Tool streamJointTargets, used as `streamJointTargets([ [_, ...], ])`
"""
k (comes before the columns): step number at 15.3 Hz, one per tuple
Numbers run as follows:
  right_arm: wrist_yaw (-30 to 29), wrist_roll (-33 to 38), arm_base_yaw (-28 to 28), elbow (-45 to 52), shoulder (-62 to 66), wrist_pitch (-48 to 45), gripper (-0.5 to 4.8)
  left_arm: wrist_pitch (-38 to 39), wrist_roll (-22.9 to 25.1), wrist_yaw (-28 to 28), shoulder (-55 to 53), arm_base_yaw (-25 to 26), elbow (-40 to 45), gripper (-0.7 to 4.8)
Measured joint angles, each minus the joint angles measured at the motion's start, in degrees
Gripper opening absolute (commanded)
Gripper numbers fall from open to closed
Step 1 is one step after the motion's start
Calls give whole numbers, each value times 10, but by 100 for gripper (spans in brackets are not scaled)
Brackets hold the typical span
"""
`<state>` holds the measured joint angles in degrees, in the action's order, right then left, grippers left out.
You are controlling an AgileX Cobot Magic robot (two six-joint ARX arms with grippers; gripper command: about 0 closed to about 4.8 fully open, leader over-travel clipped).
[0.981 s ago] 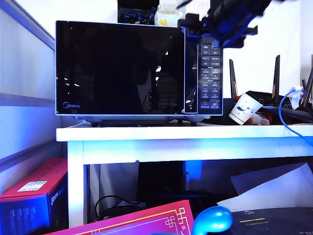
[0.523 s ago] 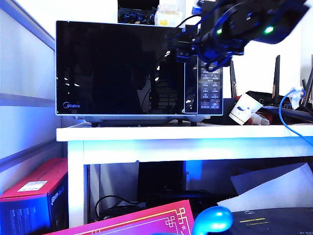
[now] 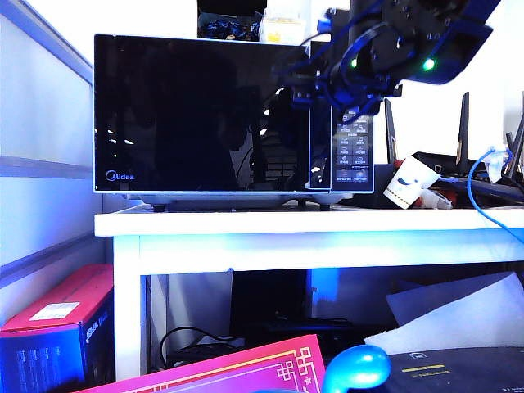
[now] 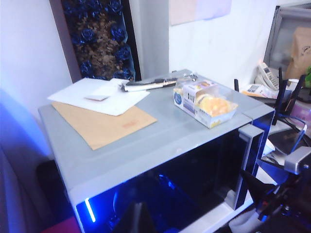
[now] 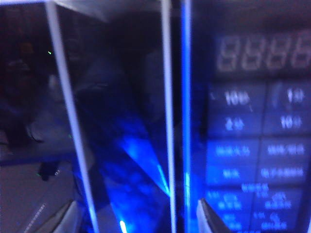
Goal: Open the microwave door, place the box of snacks from the top of the microwave inside, then close the microwave door.
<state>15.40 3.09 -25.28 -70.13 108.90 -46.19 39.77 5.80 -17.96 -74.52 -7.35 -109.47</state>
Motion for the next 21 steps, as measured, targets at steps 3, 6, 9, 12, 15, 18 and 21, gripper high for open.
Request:
streamJointTargets([
  [3,-1,0,0,-8,21,-3,324,0,0,0,0,0,0,-6],
  [6,-1,0,0,-27,29,5,324,4,0,0,0,0,0,-6],
  [9,-7,0,12,-28,35,6,324,9,0,0,0,0,0,-6],
  [12,-29,0,20,-28,36,6,323,13,0,0,0,0,0,-6],
  [15,-62,0,20,-30,38,7,304,14,0,0,0,0,0,-6],
  [18,-62,0,20,-45,41,22,242,20,0,0,0,0,0,-6],
  [21,-62,-12,20,-50,41,21,114,23,0,0,0,0,0,-6],
])
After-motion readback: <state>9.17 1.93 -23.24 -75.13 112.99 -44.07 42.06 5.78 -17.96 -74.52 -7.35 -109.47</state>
